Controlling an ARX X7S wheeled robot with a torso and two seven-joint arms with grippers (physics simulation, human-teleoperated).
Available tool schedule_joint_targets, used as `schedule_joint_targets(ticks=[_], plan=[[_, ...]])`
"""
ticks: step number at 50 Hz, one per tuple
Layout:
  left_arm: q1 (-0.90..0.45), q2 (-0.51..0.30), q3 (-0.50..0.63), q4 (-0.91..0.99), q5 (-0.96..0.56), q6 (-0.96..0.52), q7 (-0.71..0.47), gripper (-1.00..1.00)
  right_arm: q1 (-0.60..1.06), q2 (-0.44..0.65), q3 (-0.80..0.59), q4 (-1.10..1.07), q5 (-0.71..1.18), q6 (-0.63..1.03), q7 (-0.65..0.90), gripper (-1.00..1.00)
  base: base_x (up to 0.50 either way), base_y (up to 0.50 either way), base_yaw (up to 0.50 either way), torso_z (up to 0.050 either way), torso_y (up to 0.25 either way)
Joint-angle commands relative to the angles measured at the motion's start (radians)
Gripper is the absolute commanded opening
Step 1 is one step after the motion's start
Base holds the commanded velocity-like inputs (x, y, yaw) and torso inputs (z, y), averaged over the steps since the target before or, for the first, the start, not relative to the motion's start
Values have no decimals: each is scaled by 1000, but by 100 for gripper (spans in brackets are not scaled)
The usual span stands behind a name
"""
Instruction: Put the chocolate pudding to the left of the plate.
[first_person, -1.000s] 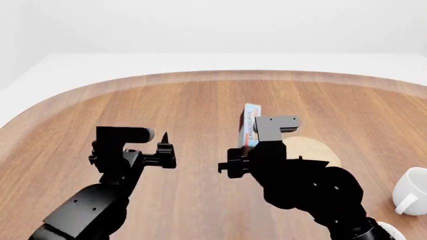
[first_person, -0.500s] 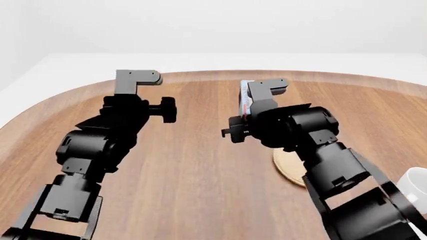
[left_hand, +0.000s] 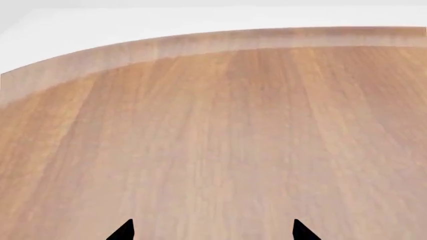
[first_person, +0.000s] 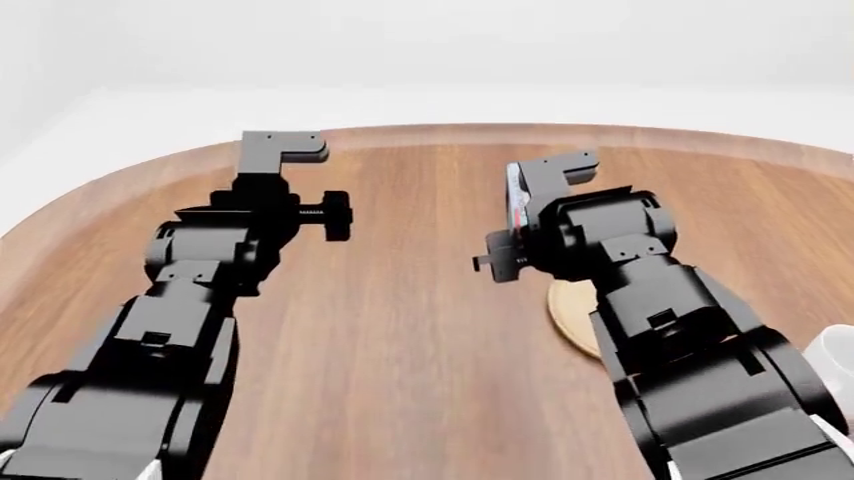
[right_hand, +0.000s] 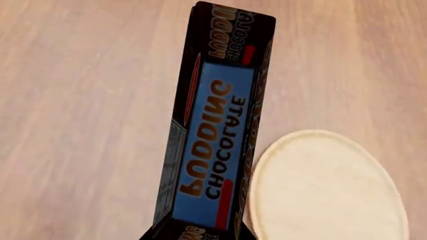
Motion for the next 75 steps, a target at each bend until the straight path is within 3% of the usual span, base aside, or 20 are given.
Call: schedule_joint_targets(ticks=[1,17,30,39,52,75], plan=[[-31,24,-98,-52,110,-2,11,100,5,-9,14,29,-70,-11,-66,-100,0,0,0,0,-250],[-49,32,-149,-52,162,2,30,100,33,-9,-36,29,-19,-17,-95,-100,-2,0,0,0,-250],[-69,31,-165,-52,173,0,34,100,65,-9,177,29,-132,11,-73,-100,-2,0,0,0,-145],[-80,27,-174,-52,175,-11,35,100,83,-10,78,29,14,48,-20,-100,0,0,0,0,0],[-84,24,-180,-52,178,-14,38,100,83,-10,-194,29,316,27,63,-100,0,0,0,0,0],[-84,25,-180,-52,180,-13,31,100,76,-10,-219,29,322,30,68,-100,-1,0,0,0,-140]])
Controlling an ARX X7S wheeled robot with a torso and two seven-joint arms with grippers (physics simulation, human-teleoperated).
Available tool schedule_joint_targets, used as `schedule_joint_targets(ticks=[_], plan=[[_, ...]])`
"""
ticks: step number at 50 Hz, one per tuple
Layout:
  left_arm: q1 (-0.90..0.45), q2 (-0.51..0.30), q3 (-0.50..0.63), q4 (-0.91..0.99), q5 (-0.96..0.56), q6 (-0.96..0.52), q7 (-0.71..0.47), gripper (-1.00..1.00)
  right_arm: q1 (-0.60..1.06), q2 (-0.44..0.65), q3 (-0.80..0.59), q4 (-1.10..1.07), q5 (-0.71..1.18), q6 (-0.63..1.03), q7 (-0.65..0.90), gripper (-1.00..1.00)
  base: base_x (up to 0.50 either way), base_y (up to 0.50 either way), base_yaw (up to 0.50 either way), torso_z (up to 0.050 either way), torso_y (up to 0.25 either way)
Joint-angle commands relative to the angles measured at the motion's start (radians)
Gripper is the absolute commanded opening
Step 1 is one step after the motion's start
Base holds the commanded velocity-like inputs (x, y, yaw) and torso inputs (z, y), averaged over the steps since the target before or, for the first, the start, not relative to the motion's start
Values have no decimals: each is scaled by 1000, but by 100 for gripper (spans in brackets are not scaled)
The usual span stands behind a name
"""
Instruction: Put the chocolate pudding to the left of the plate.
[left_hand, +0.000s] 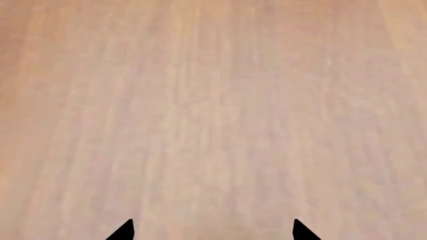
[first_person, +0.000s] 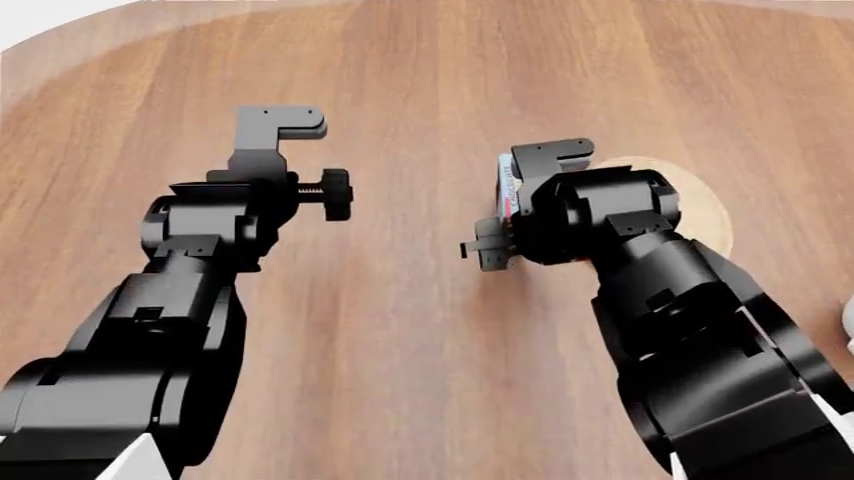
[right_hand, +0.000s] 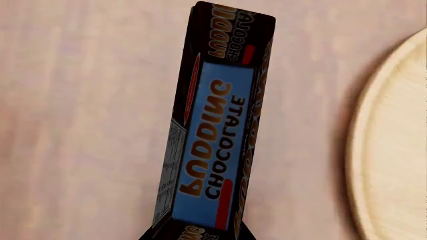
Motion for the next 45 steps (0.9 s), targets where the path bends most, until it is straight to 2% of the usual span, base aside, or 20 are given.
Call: schedule_joint_targets(ticks=[1,18,45], plan=[[-3,-2,-6,1,-4,-1,2,100,5,-1,-22,0,15,1,0,-100,0,0,0,0,0],[-11,-1,-8,1,0,-1,-1,100,-2,-1,63,0,-70,14,-4,-100,0,0,0,0,0],[-9,-5,-8,1,0,-6,5,100,-32,-1,70,0,-90,40,6,-100,0,0,0,0,0]])
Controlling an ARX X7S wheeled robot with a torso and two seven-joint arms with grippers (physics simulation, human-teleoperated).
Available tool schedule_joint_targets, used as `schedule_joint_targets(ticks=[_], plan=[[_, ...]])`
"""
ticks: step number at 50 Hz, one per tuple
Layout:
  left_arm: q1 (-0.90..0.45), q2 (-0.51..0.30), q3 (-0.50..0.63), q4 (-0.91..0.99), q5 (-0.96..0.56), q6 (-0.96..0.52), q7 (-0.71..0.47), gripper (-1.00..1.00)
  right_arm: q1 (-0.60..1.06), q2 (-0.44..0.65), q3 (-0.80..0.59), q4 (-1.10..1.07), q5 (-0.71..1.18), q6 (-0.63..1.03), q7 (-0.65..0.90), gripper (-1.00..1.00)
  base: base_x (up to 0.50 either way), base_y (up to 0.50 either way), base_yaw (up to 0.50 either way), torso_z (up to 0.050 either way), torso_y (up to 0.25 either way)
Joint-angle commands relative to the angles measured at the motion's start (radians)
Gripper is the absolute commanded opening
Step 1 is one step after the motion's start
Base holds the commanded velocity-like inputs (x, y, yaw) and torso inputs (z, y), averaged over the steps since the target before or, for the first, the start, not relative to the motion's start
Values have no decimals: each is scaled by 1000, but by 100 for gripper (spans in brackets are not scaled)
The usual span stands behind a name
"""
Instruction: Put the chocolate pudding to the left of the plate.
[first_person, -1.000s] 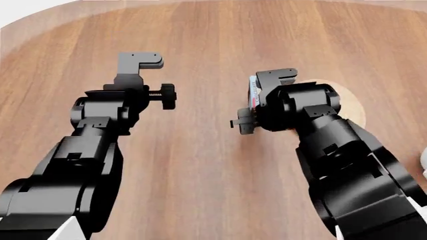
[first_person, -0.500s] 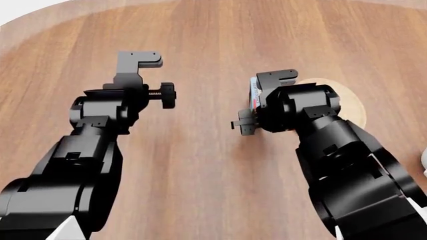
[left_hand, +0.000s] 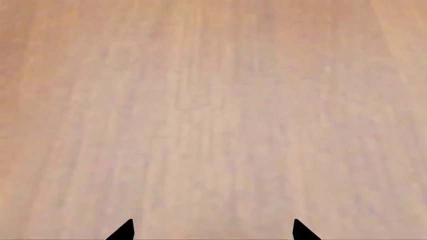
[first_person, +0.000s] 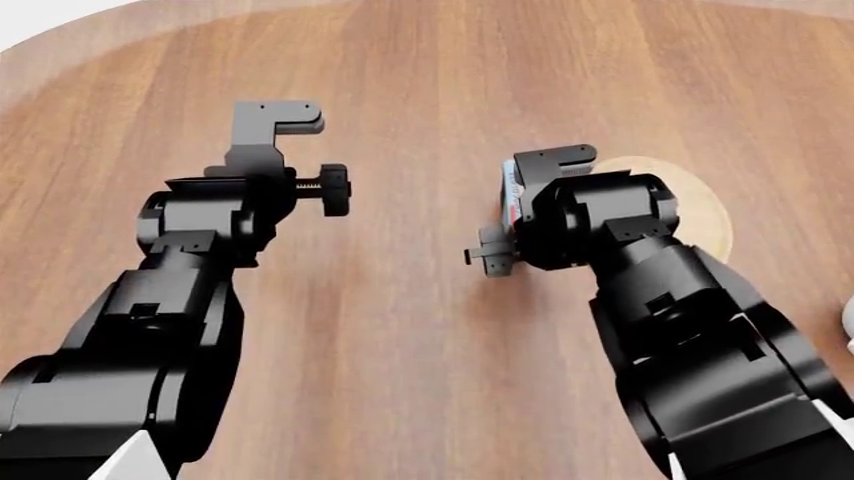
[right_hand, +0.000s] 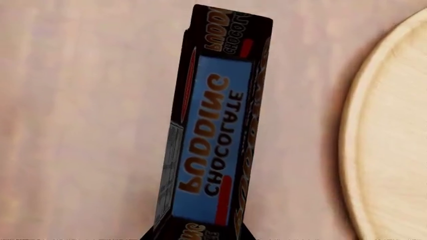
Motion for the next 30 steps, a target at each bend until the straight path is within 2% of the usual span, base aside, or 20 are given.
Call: schedule_joint_targets(ticks=[1,15,16,30], plan=[[1,-2,0,0,1,-2,1,100,-17,0,-15,8,7,10,-6,-100,0,0,0,0,0],[1,-4,-2,0,0,-3,1,100,-15,0,1,8,0,14,-2,-100,-1,0,0,0,0],[0,-4,-3,0,0,-3,1,100,-15,0,3,8,-2,14,-2,100,0,0,0,0,0],[-1,-5,-5,0,0,-4,0,100,-5,0,48,8,-52,16,-7,100,0,0,0,0,0]])
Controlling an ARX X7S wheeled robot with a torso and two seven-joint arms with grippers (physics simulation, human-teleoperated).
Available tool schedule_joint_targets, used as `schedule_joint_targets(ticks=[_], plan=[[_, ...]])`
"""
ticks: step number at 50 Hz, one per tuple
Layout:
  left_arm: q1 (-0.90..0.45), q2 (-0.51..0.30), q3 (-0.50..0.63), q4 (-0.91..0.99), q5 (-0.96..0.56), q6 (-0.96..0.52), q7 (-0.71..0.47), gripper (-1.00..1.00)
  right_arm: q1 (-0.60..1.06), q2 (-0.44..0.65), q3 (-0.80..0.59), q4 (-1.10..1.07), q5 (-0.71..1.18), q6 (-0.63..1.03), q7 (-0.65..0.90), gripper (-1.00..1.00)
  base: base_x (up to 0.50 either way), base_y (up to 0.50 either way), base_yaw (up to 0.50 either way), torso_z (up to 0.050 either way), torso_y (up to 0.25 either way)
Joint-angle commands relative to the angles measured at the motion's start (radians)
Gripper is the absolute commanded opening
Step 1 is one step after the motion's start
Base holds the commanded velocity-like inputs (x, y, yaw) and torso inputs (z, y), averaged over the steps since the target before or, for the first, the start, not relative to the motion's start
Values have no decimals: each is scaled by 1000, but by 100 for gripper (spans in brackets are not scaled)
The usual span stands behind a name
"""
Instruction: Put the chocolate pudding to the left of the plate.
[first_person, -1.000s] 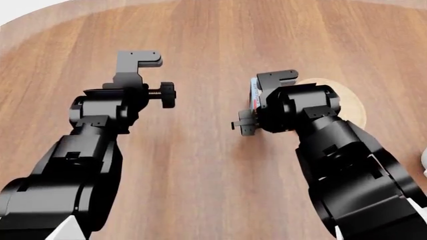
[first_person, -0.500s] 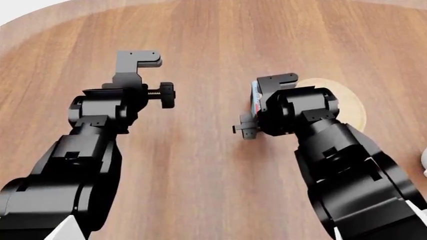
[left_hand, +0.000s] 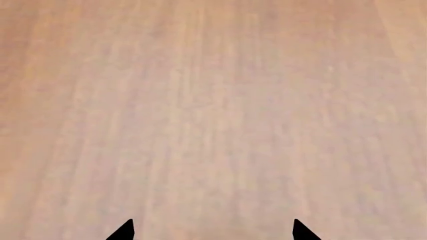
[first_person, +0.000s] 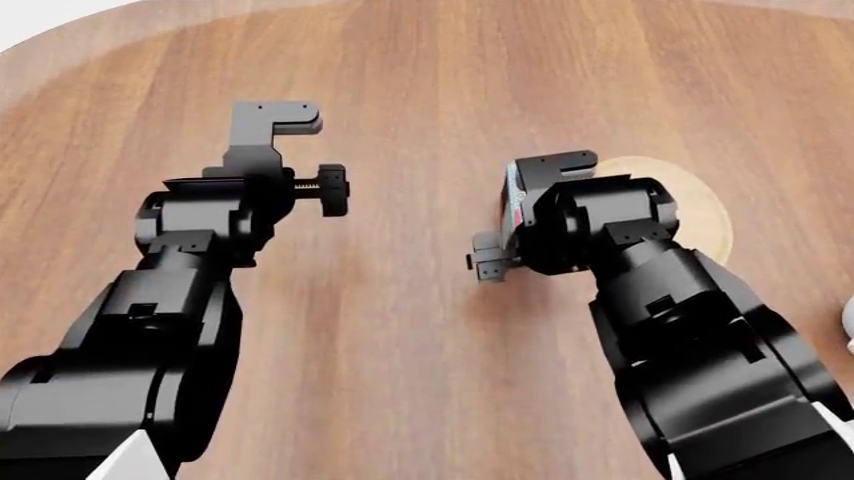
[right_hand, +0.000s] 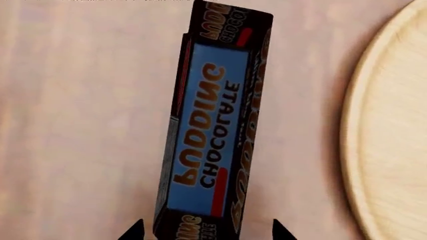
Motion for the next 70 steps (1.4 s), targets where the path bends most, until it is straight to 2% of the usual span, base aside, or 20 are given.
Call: schedule_joint_targets(ticks=[1,12,22,29,34,43,49,63,70], plan=[[-2,-1,-2,0,0,-1,-1,100,4,0,26,3,-28,3,-5,100,0,0,0,0,0],[-17,-11,-4,1,-2,2,4,100,58,0,123,3,-132,12,-60,100,0,0,0,0,0],[-20,-9,9,16,6,5,3,100,85,1,207,2,-224,9,-122,100,0,0,0,0,238],[85,-12,15,266,-4,-130,12,100,83,2,209,2,-252,-9,-149,100,0,0,0,0,250],[186,-24,12,529,-19,-266,22,100,81,11,218,-16,-256,-14,-159,100,0,0,0,0,250],[370,-38,27,997,-50,-445,47,100,-208,159,322,-769,-126,312,43,100,0,0,0,0,250],[502,-50,23,1322,-87,-574,63,100,-368,211,414,-1127,-41,428,127,100,0,0,0,0,250],[744,-73,-4,1836,-150,-709,74,100,-638,271,557,-1644,70,526,257,100,0,0,0,0,250],[870,-77,-17,1990,-156,-677,63,100,-776,297,617,-1836,103,504,296,100,0,0,0,0,250]])
